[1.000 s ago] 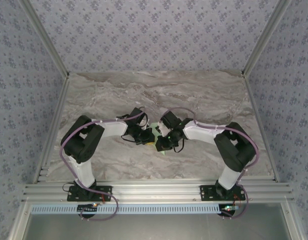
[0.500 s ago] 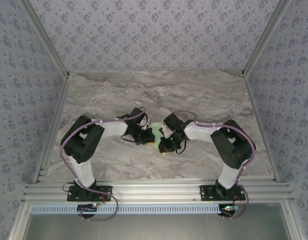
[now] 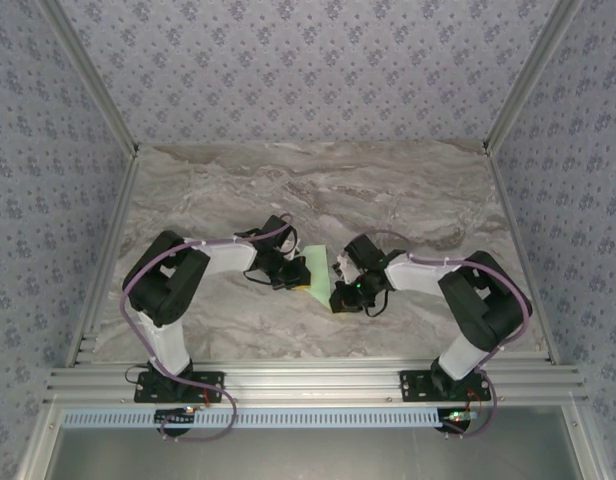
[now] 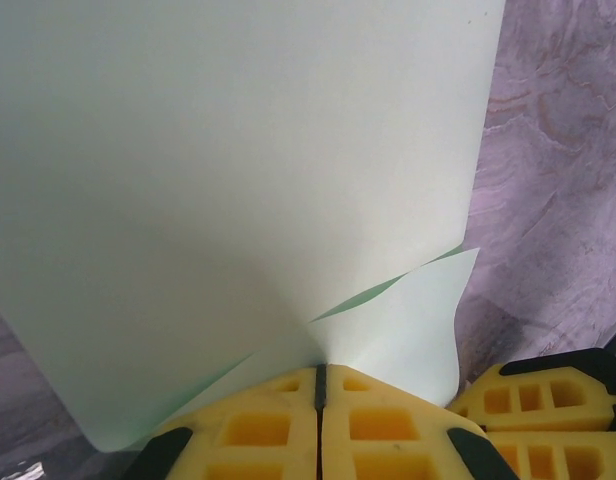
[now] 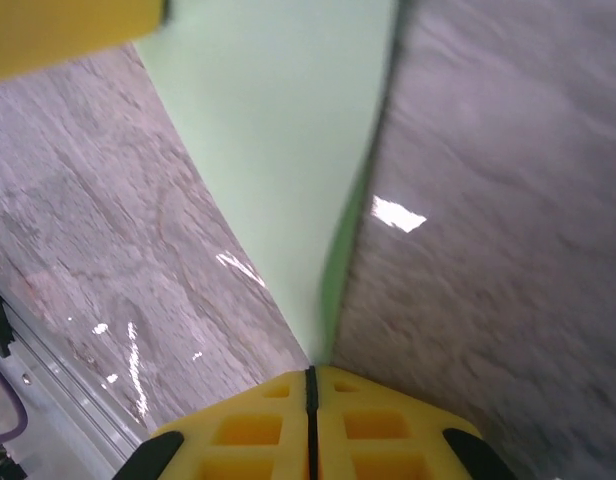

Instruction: Fold a paper plane with a square sheet of paper (fold left side to right side)

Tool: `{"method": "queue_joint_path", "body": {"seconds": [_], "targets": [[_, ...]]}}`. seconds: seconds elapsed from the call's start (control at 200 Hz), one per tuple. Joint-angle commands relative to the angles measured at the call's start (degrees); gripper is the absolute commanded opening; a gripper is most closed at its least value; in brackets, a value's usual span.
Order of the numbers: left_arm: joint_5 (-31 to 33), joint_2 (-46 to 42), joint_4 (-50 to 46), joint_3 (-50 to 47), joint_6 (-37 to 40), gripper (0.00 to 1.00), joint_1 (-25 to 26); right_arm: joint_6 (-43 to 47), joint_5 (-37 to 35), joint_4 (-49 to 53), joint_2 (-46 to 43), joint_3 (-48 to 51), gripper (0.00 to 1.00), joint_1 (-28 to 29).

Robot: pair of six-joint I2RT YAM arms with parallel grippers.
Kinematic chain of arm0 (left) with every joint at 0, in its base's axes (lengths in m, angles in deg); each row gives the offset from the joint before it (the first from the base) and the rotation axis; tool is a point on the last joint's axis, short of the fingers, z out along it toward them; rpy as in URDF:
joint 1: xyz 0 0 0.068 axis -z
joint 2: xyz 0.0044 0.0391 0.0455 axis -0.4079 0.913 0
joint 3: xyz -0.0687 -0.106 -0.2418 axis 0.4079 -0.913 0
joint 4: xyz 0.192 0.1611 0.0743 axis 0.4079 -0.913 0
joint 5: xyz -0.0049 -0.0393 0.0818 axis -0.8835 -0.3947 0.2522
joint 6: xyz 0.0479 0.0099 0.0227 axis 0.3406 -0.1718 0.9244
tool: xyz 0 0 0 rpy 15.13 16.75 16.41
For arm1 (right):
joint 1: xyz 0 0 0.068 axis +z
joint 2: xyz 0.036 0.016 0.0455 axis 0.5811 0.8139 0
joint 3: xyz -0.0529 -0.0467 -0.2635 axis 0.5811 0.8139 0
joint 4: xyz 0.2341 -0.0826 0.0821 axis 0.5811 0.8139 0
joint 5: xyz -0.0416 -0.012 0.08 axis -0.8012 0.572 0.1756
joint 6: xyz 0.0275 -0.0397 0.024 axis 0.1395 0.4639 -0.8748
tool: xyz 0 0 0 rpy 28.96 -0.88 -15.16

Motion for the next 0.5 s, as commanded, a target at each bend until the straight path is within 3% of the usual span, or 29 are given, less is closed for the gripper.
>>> {"method": "queue_joint_path", "body": {"seconds": [0.0,0.22,0.495], "targets": [[5.78,2.79,-5.34,-0.28,1.23,0.06,0.07,0.04,-1.77,8.18,-2.98,1.13,0.09,-0.49],[5.60,2.47,-5.47,0.18,1.14,0.06,0.10,-0.80,2.12,5.91,-5.88,-3.99,0.09,0.71],[5.37,2.27,-5.21,0.27,0.99,0.06,0.08,-2.69,-2.16,2.25,3.37,-8.21,0.09,1.22]]}}
